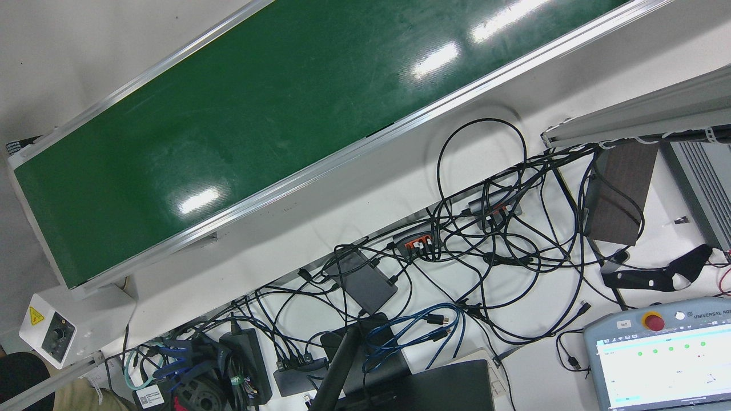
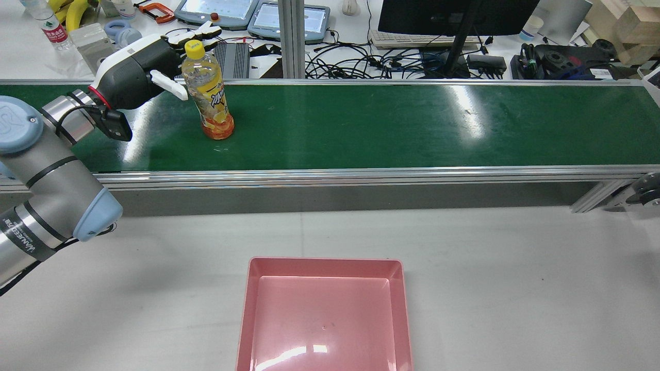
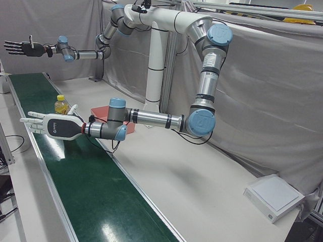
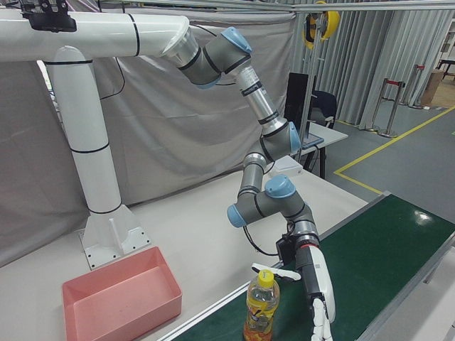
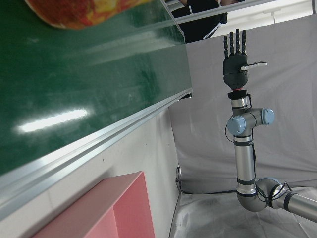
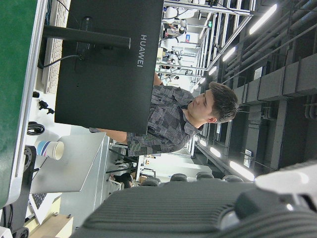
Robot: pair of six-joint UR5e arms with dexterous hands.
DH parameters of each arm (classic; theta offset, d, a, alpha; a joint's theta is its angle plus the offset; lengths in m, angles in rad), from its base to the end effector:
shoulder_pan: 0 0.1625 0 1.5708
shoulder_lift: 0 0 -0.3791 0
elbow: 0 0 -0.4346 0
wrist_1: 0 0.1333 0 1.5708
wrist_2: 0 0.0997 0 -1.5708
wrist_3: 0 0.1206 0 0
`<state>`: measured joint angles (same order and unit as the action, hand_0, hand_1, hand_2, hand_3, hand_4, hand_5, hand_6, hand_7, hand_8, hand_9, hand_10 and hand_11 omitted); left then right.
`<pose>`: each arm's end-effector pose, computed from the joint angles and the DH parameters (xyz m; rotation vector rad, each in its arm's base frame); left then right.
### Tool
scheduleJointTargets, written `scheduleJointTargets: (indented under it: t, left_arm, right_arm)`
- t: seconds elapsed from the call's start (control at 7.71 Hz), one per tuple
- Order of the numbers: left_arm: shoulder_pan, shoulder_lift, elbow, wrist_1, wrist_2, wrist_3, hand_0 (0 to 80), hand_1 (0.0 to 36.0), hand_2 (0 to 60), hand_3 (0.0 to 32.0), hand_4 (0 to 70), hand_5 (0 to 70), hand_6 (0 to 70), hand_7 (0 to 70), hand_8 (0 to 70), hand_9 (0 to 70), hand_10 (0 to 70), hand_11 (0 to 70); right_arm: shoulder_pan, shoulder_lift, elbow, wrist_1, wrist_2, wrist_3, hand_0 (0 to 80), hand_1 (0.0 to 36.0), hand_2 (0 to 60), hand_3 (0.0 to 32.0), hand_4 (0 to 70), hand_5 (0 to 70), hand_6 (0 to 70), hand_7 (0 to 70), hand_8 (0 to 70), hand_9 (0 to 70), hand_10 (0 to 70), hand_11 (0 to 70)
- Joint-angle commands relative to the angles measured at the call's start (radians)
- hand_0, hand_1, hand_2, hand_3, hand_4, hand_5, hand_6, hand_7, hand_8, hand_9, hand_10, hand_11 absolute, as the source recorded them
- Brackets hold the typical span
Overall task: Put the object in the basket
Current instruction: 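Close the left hand fingers around the bottle's middle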
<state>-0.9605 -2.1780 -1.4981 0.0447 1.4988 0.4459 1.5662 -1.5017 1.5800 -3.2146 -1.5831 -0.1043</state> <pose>0.3097 -0.6905 0.2838 -0.1426 2.3507 -1.2632 0.1291 -0.5812 0.6058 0.0948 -2.1666 2.1533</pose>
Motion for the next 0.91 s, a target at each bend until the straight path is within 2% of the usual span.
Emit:
scheduleJointTargets:
  t: [0.0, 0.39, 0.52, 0.65, 0.78]
  left_arm:
    - [0.042, -0.023, 0.016, 0.001, 0.0, -0.001, 48.2, 3.4, 0.0, 0.0, 15.2, 8.2, 0.0, 0.0, 5.1, 9.7, 7.2, 11.3]
    - [0.042, -0.023, 0.016, -0.014, 0.0, -0.007, 48.0, 4.1, 0.0, 0.0, 15.6, 10.8, 0.0, 0.0, 7.4, 12.9, 8.3, 12.8]
    - [0.042, -0.023, 0.018, -0.002, 0.0, -0.012, 48.8, 7.1, 0.0, 0.0, 18.1, 20.7, 0.8, 2.3, 11.6, 18.6, 12.8, 19.4]
    - [0.036, -0.032, 0.018, 0.032, 0.0, -0.015, 54.5, 18.2, 30.0, 0.0, 61.7, 42.1, 22.4, 32.4, 35.7, 50.3, 47.9, 68.2]
    - [0.031, -0.039, 0.018, 0.044, 0.0, -0.01, 56.0, 19.1, 58.4, 0.0, 70.0, 70.0, 64.1, 67.5, 62.0, 70.0, 67.0, 70.0]
  right_arm:
    - [0.0, 0.0, 0.0, -0.001, 0.0, 0.0, 0.0, 0.0, 0.0, 0.0, 0.0, 0.0, 0.0, 0.0, 0.0, 0.0, 0.0, 0.0]
    - [0.0, 0.0, 0.0, -0.001, 0.002, 0.0, 0.0, 0.0, 0.0, 0.0, 0.0, 0.0, 0.0, 0.0, 0.0, 0.0, 0.0, 0.0]
    - [0.0, -0.002, 0.0, -0.001, 0.0, 0.0, 0.0, 0.0, 0.0, 0.0, 0.0, 0.0, 0.0, 0.0, 0.0, 0.0, 0.0, 0.0]
    - [0.0, 0.0, 0.0, -0.001, 0.0, 0.0, 0.0, 0.0, 0.0, 0.0, 0.0, 0.0, 0.0, 0.0, 0.0, 0.0, 0.0, 0.0]
    - [0.0, 0.0, 0.0, -0.001, 0.0, 0.0, 0.0, 0.0, 0.0, 0.0, 0.0, 0.0, 0.0, 0.0, 0.0, 0.0, 0.0, 0.0]
